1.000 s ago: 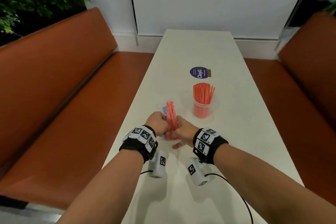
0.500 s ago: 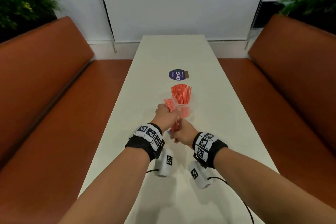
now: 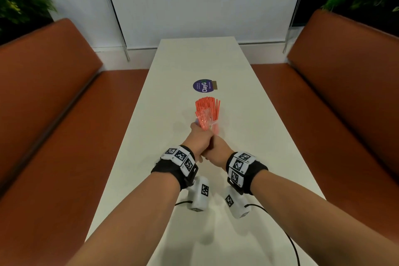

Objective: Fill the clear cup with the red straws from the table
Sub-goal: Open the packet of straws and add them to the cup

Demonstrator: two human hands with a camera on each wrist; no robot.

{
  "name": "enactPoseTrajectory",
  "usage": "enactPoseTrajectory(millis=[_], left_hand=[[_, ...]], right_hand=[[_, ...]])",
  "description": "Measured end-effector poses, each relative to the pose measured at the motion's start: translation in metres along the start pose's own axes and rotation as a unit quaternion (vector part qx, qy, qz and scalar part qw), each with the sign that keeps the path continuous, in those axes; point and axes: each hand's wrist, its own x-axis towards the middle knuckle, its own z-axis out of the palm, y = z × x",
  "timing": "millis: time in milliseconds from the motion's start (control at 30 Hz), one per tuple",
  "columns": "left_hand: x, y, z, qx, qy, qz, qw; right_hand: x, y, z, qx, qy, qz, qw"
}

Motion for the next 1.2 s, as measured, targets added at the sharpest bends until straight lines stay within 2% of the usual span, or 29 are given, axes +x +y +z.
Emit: enactPoseTrajectory(millis=[133, 367, 500, 600, 733, 867, 1000, 1100, 1200], left_hand=[[-0.003, 0.004, 0.001, -0.086, 0.014, 0.018, 0.996], [0.004, 0.001, 0.0, -0.038, 0.02, 0.03, 0.999], [0.007, 0.001, 0.001, -0.018, 0.005, 0.028, 0.999], [0.012, 0.0, 0.0, -0.049, -0.017, 0.023, 0.998], [0.016, -0.001, -0.007, -0.049, -0.048, 0.029, 0.997], [0.024, -0.005, -0.01, 0.006, -0.023, 0.05, 0.998], [0.022, -0.009, -0.006, 0.1, -0.055, 0.07, 0.991], [0.022, -0.011, 0.002, 0.154, -0.075, 0.085, 0.982], [0.022, -0.009, 0.007, 0.22, -0.073, 0.123, 0.965]], right_hand=[[-0.002, 0.001, 0.0, -0.002, -0.019, 0.017, 1.0], [0.004, 0.001, 0.0, -0.016, -0.005, -0.003, 1.0], [-0.001, -0.013, -0.004, 0.081, 0.038, 0.008, 0.996], [-0.008, -0.019, -0.01, 0.196, 0.006, 0.023, 0.98], [-0.001, -0.017, -0.011, 0.18, -0.009, 0.026, 0.983], [0.004, -0.026, -0.028, 0.205, 0.016, 0.059, 0.977], [0.011, -0.029, -0.041, 0.313, 0.067, 0.042, 0.946], [0.019, -0.028, -0.037, 0.328, 0.052, 0.038, 0.942], [0.027, -0.021, -0.033, 0.332, 0.078, 0.054, 0.938]])
